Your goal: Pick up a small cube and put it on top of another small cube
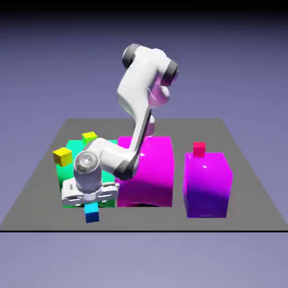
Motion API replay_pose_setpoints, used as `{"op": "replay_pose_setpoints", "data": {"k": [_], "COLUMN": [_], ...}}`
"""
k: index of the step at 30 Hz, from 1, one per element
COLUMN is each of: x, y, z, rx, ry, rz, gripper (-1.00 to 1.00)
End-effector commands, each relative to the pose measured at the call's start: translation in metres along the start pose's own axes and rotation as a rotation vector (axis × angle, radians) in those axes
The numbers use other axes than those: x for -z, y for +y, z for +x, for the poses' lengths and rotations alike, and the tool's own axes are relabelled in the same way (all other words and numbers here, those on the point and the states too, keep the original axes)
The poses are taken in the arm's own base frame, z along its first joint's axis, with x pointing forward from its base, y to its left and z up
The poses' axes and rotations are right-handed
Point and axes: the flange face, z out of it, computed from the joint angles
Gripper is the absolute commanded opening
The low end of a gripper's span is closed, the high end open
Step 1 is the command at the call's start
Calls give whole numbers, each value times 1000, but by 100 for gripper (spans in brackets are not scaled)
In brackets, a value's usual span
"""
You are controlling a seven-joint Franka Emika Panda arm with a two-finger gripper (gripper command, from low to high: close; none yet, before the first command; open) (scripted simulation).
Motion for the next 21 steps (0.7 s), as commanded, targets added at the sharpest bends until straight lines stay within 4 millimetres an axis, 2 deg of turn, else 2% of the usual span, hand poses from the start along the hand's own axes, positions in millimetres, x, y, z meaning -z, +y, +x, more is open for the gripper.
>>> {"op": "replay_pose_setpoints", "data": {"k": [1,2,3,4,5,8,9,15,19,21], "x": [-21,-42,-47,-47,-47,15,33,129,182,202], "y": [-2,-4,-4,-4,-4,2,12,108,185,222], "z": [2,3,4,4,4,-2,-4,-28,-61,-80], "rx": [0,0,-1,-1,-1,0,-7,-78,-147,-184], "ry": [0,0,0,0,0,0,-4,-35,-56,-67], "rz": [0,0,0,0,0,0,5,40,58,67], "gripper": [0,0,0,-100,-100,-100,-100,-100,-100,-100]}}
